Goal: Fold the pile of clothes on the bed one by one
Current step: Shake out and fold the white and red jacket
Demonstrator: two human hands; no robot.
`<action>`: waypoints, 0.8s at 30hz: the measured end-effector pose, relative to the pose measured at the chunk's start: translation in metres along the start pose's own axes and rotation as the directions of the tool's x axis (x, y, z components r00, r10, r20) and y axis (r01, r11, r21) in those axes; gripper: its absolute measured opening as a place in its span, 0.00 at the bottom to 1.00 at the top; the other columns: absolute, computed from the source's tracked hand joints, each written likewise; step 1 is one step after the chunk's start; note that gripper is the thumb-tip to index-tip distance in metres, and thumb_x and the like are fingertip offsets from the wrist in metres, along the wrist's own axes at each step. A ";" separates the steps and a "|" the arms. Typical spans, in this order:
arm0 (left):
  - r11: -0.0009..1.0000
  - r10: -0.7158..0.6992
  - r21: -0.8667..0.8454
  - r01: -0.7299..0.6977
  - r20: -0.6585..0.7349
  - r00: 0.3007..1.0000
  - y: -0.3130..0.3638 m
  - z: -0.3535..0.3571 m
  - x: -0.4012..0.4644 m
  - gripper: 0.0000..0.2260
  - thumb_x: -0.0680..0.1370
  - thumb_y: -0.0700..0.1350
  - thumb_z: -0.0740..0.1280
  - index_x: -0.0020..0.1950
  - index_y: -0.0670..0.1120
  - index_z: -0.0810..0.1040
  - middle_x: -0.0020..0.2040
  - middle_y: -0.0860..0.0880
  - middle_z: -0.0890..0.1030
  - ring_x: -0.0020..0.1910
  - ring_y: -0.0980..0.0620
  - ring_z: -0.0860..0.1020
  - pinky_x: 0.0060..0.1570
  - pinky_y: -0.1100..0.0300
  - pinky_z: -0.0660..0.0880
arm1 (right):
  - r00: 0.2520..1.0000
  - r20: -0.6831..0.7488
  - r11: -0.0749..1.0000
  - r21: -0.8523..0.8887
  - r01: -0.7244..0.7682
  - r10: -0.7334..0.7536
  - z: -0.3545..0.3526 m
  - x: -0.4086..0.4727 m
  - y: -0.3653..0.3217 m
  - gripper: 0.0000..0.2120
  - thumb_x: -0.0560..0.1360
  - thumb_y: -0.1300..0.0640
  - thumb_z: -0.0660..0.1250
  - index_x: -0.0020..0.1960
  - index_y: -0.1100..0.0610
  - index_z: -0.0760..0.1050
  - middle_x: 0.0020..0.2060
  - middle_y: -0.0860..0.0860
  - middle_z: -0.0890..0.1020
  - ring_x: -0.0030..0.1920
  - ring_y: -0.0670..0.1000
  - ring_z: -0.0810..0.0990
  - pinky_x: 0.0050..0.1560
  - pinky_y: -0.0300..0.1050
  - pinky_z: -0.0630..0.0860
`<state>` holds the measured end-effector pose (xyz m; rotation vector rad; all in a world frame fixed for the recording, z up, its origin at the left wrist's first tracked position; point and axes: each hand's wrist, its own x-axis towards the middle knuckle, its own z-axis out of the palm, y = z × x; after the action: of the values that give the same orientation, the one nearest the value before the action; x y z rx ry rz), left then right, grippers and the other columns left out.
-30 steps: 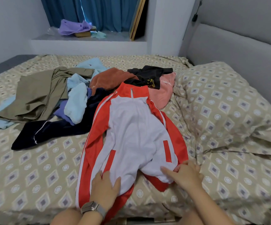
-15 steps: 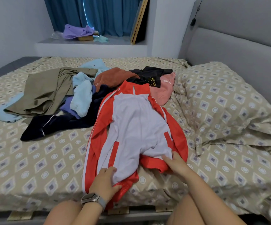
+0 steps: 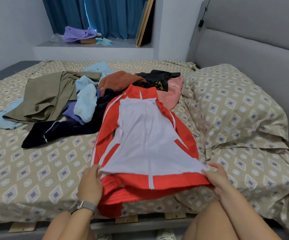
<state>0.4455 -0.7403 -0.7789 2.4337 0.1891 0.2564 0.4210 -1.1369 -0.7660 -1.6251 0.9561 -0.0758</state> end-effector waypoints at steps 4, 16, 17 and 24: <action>0.992 0.005 0.124 -0.028 0.185 0.983 0.001 0.006 -0.008 0.15 0.73 0.29 0.63 0.44 0.50 0.79 0.48 0.43 0.78 0.51 0.41 0.76 0.51 0.54 0.69 | 0.974 0.222 0.895 -0.442 0.062 0.042 -0.006 -0.002 0.011 0.11 0.69 0.67 0.74 0.48 0.57 0.78 0.53 0.59 0.79 0.45 0.55 0.77 0.42 0.43 0.73; 0.922 0.376 -0.095 -0.374 0.440 0.815 0.060 0.044 -0.029 0.10 0.80 0.47 0.61 0.60 0.57 0.74 0.56 0.62 0.75 0.54 0.64 0.73 0.56 0.73 0.66 | 0.987 -0.005 0.897 -0.419 0.141 -0.158 0.025 0.030 -0.017 0.14 0.81 0.55 0.58 0.47 0.64 0.77 0.49 0.62 0.82 0.53 0.63 0.78 0.51 0.46 0.71; 0.918 0.380 -0.089 -0.386 0.471 0.796 0.061 0.051 -0.027 0.10 0.80 0.49 0.59 0.60 0.58 0.73 0.57 0.63 0.74 0.56 0.64 0.73 0.58 0.72 0.67 | 0.991 0.012 0.887 -0.445 0.125 -0.134 0.030 0.036 -0.018 0.16 0.81 0.54 0.58 0.45 0.64 0.77 0.48 0.62 0.82 0.53 0.63 0.78 0.49 0.46 0.70; 0.884 0.423 -0.052 -0.465 0.513 0.747 0.075 0.082 -0.010 0.19 0.74 0.53 0.52 0.61 0.58 0.75 0.58 0.62 0.74 0.59 0.61 0.70 0.59 0.61 0.66 | 0.993 -0.063 0.920 -0.386 0.067 -0.099 0.054 0.070 -0.045 0.18 0.81 0.51 0.58 0.58 0.64 0.78 0.58 0.65 0.79 0.58 0.64 0.77 0.61 0.52 0.72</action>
<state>0.4601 -0.8499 -0.7933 2.4972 -0.6442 -0.2099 0.5201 -1.1379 -0.7754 -2.0385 1.0082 -0.0124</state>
